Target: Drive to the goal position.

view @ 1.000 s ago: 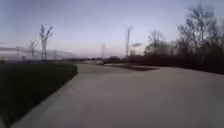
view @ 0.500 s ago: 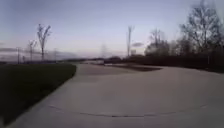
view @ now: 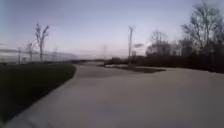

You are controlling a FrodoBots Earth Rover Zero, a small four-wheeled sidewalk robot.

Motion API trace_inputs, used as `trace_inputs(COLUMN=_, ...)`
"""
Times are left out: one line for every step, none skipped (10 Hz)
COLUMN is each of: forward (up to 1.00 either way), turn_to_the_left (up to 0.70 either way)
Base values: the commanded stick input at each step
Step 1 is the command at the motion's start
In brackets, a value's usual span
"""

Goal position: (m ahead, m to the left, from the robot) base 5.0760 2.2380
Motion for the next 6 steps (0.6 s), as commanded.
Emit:
trace_inputs(forward=1.00, turn_to_the_left=0.00)
trace_inputs(forward=1.00, turn_to_the_left=0.00)
trace_inputs(forward=1.00, turn_to_the_left=0.00)
trace_inputs(forward=1.00, turn_to_the_left=0.00)
trace_inputs(forward=1.00, turn_to_the_left=0.00)
trace_inputs(forward=1.00, turn_to_the_left=0.00)
